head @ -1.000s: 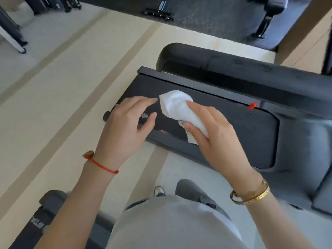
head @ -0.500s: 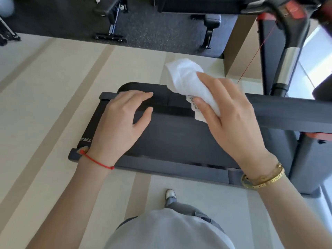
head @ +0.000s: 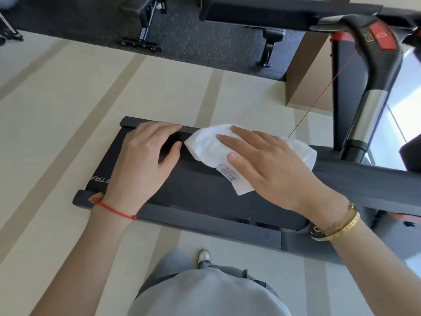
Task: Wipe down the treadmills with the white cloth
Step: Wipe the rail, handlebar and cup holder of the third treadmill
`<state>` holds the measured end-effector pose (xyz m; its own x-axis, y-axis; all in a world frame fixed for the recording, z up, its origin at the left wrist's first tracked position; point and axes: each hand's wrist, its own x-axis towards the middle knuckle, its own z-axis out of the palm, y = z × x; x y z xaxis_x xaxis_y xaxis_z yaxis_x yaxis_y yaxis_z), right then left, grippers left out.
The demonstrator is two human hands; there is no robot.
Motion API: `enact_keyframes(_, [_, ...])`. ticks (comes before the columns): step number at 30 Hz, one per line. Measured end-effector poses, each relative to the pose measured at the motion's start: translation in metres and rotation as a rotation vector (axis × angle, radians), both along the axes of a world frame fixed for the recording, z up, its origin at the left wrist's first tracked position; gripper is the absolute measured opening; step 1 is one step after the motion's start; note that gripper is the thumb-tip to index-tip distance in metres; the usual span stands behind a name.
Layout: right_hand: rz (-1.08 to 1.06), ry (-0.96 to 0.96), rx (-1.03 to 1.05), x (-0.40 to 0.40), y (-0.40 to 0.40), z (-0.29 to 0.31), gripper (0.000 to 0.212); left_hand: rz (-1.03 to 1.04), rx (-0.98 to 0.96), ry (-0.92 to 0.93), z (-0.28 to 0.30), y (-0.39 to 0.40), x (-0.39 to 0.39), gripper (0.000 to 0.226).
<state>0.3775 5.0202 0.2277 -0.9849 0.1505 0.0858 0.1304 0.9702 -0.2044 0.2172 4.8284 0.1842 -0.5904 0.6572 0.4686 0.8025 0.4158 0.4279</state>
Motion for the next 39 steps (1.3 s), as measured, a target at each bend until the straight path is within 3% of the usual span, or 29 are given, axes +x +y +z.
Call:
enact_keyframes(8, [0.024, -0.105, 0.009, -0.050, -0.016, -0.004, 0.060, 0.028, -0.031, -0.029, -0.006, -0.014, -0.035, 0.033])
enact_keyframes(14, [-0.042, 0.012, 0.181, -0.053, -0.028, -0.015, 0.059, -0.042, -0.048, -0.141, -0.008, -0.022, -0.053, 0.032])
enact_keyframes(18, [-0.176, 0.096, 0.185, -0.038, -0.022, -0.016, 0.056, -0.107, -0.045, -0.166, -0.007, -0.024, -0.059, 0.031])
enact_keyframes(24, [-0.220, 0.117, 0.217, -0.094, -0.066, -0.024, 0.057, -0.163, -0.059, -0.177, -0.007, -0.029, -0.070, 0.023])
enact_keyframes(29, [-0.280, 0.189, 0.191, -0.070, -0.050, -0.023, 0.053, -0.204, -0.030, -0.210, -0.006, -0.030, -0.075, 0.027])
enact_keyframes(34, [-0.450, 0.060, 0.132, -0.069, -0.033, -0.010, 0.050, -0.226, -0.031, -0.232, -0.007, -0.031, -0.078, 0.034])
enact_keyframes(39, [-0.300, -0.031, 0.028, -0.130, -0.060, -0.009, 0.046, -0.237, -0.054, -0.225, -0.006, -0.032, -0.081, 0.037])
